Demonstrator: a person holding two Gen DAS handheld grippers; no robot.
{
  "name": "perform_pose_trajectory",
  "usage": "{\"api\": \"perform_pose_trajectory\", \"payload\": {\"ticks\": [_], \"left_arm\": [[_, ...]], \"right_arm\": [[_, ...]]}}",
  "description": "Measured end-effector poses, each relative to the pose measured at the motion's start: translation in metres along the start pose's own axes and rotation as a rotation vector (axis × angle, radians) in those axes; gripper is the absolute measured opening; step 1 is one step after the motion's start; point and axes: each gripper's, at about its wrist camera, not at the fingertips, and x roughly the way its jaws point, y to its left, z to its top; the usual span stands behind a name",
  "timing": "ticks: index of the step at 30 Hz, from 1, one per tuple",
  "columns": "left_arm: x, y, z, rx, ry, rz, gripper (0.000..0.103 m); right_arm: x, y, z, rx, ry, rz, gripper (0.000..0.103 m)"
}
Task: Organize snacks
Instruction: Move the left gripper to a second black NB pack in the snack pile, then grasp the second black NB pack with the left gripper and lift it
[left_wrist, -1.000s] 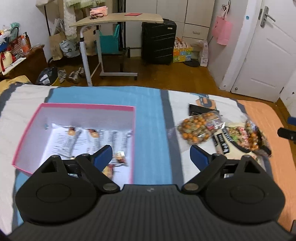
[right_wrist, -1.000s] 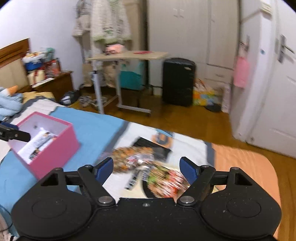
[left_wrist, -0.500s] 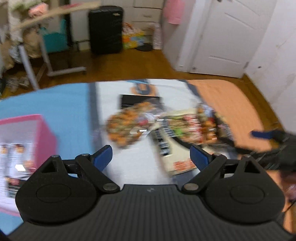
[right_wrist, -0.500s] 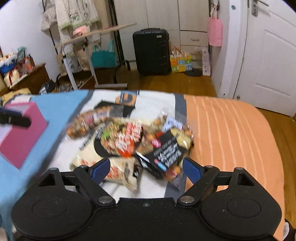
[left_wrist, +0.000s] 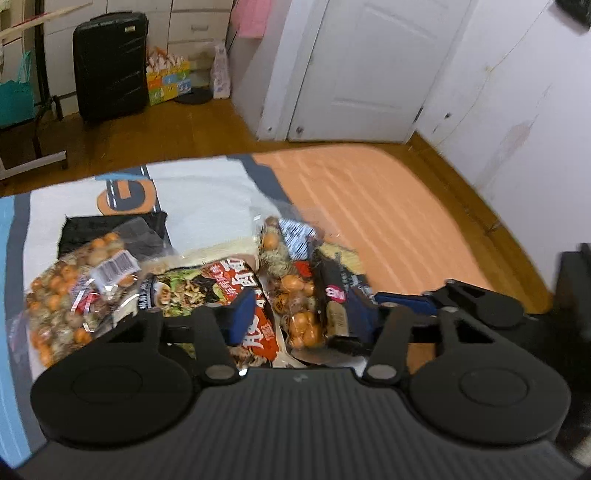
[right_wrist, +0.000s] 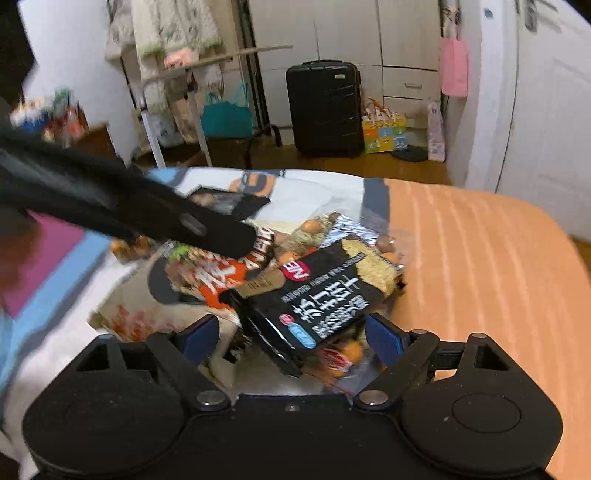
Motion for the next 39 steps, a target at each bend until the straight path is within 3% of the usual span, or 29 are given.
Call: {"api": "perform_pose_trajectory", "payload": {"ticks": [8,11,19,25,29,39], "left_arm": [[0.023,0.003,-0.008,-0.067,0.069,-0.117,0.025],[0.025,0.000,-0.010,-0.064,0.075,-0.116,0.020],[0.015,-0.003,-0.023,-0.083,0.078,-0.112,0.020],[-0.003,-0.010,-0.021,-0.078,0.104,-0.133,0.024],[-0.021,-0.015,-0.020,-0.080,0.106,-0.159,0.024],[-0.066,-0.026,-0.031,-0.068,0.092,-0.131,0.024]], "right_arm": [[0.009,0.005,-0.006,0.036,-0.039,-0.017,0.091],[0.013,0.014,-0.012,0.026,-0.057,-0.056,0.090],[0.012,0.039,-0.025,0.033,-0.128,-0.190,0.075],[0.006,0.050,-0.024,0.011,-0.119,-0.218,0.066],[-0.004,0.055,-0.023,0.012,-0.111,-0.237,0.054],[-0.037,0.083,-0.026,-0.010,-0.140,-0.243,0.052]]}}
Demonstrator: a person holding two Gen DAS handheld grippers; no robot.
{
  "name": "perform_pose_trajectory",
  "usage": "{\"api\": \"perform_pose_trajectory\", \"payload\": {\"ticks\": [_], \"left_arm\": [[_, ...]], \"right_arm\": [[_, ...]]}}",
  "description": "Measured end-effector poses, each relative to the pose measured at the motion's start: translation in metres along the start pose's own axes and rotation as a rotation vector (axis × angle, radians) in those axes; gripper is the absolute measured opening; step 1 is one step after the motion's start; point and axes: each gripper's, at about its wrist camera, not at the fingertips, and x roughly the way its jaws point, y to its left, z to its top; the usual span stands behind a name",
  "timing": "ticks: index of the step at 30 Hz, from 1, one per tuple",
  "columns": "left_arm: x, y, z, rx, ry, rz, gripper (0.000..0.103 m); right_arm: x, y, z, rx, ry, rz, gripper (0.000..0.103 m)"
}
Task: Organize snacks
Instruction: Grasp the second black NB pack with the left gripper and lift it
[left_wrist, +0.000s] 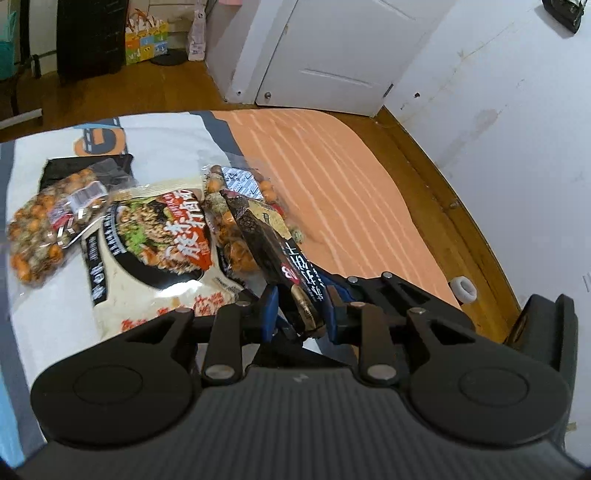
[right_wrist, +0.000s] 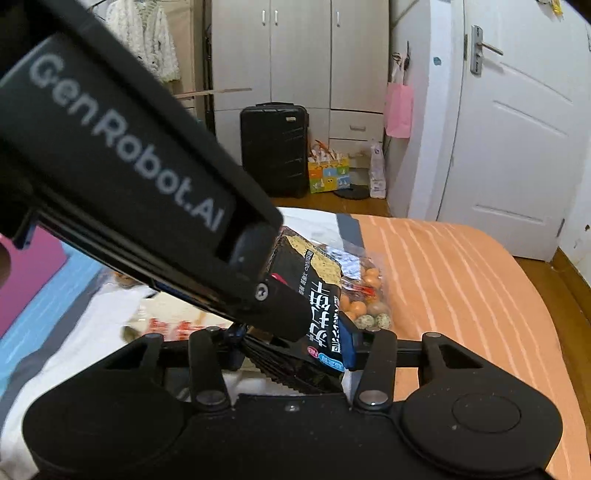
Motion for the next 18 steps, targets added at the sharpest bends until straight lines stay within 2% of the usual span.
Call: {"api": "perform_pose_trajectory", "payload": {"ticks": [5,11,18], "left_arm": [[-0.034,0.001,-0.012,-0.024,-0.016,0.016,0.024],[-0.086,0.002,-0.032,-0.062,-0.035,0.089,0.024],[-0.144,0.016,-0.058,-0.128,-0.075,0.165,0.024]], "right_arm": [[-0.024,0.013,0.004,-0.035,-0.001,0.041,0.052],[-0.053,0.038,0.011,-0.064,-0.001,0.138,0.052],[-0.083,0.080,0.022,-0.156,-0.010,0.261,0.052]]}}
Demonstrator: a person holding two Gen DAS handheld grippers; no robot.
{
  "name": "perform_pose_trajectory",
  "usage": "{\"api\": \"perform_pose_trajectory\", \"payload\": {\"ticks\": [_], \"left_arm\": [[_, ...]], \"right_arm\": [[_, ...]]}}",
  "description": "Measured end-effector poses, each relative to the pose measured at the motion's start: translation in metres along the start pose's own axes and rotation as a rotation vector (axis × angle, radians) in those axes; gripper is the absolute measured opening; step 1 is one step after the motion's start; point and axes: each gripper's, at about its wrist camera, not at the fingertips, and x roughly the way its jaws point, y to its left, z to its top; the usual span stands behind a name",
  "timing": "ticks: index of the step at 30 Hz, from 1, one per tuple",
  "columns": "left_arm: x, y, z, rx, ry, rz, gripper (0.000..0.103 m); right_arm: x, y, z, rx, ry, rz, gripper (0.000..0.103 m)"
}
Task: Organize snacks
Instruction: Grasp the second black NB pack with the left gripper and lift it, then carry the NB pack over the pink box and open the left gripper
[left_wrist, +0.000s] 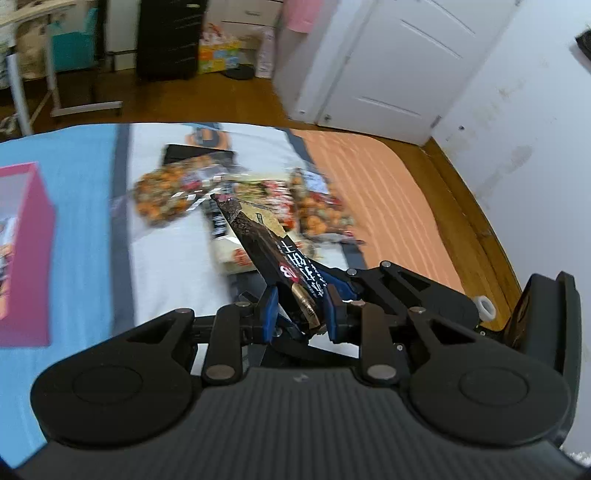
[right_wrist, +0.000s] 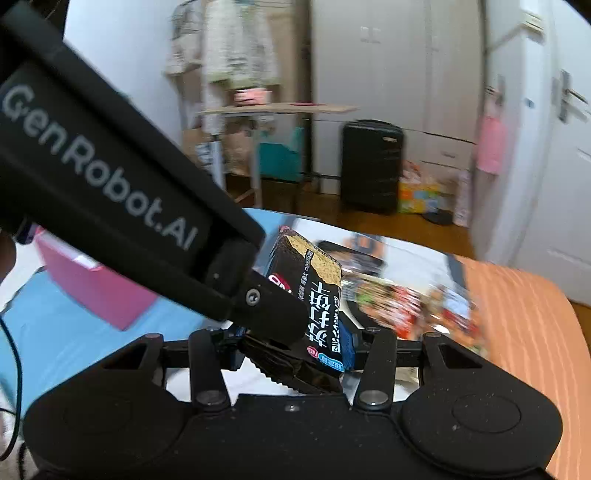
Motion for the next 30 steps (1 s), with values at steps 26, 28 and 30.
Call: {"api": "perform_pose_trajectory", "payload": {"ticks": [26,28,30], "left_arm": [[-0.105,0.229,-0.026,-0.436,-0.278,0.316,0.024],[-0.103,0.246,-0.029,-0.455,-0.286,0.327,0.024],[-0.099,0.259,-0.030,-0.473,-0.293,0.335,0.024]], "right_arm": [[0.123,0.187,0.103,-0.418,-0.007,0.540,0.052],[0.136,0.196,0.105,-0.436,0.008,0.558,0.052],[0.146,0.207,0.110,-0.430,0.037,0.574,0.052]]}}
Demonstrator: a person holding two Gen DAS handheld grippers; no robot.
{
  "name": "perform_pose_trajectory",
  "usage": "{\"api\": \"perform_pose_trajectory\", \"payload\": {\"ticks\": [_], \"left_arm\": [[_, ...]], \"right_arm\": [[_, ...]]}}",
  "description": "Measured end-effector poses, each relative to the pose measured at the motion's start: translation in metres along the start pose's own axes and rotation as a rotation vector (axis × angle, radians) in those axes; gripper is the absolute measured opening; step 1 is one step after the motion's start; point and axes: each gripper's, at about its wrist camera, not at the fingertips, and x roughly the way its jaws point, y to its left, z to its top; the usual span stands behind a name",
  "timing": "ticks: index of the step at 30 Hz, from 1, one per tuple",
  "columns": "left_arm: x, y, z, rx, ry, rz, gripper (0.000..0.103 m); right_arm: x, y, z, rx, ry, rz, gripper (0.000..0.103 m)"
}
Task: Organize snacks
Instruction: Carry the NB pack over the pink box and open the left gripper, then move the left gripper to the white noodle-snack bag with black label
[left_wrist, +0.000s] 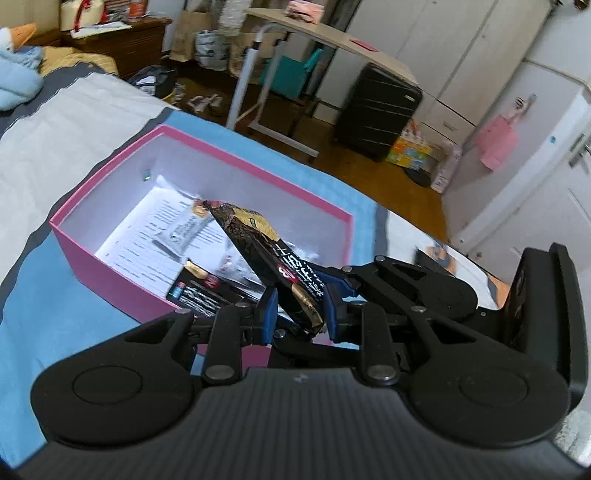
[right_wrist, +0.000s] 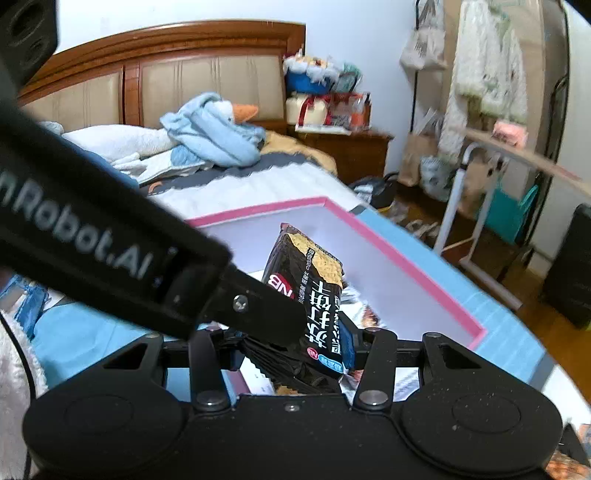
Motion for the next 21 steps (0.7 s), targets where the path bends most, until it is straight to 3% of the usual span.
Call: {"api": "perform_pose_trajectory", "payload": {"ticks": [7,8,9,10,11,13,15,21], "left_arm": [[0.016,0.018,0.005,-0.011,-0.039,0.061,0.026],[0.018,0.018,0.005,-0.012,-0.049,0.078,0.033],[0.020,0.019,0.006,-0.006,-0.065,0.117,0.038],[0.023,0.019,0.006,0.003,-0.088,0.173,0.049],[0.026,0.019,0.005,0.016,-0.106,0.215,0.053],[0.028,0.017,0.002,0.040,-0.117,0.242,0.053],[0.027,0.017,0.000,0.037,-0.122,0.217,0.056],[0.011,-0.008,-0.004,0.119,-0.132,0.171,0.067]], "right_arm": [[0.029,-0.009,0.011,0.000,0.026,0.082,0.054],[0.033,-0.016,0.013,0.015,0.036,0.113,0.056],[0.037,-0.024,0.013,0.026,0.047,0.140,0.070],[0.039,-0.030,0.013,0.047,0.056,0.159,0.076],[0.036,-0.036,0.011,0.091,0.038,0.141,0.082],[0.024,-0.049,0.003,0.162,-0.006,0.128,0.082],[0.005,-0.054,-0.007,0.207,-0.032,0.115,0.082],[-0.061,-0.058,-0.030,0.176,-0.039,-0.060,0.083]]}}
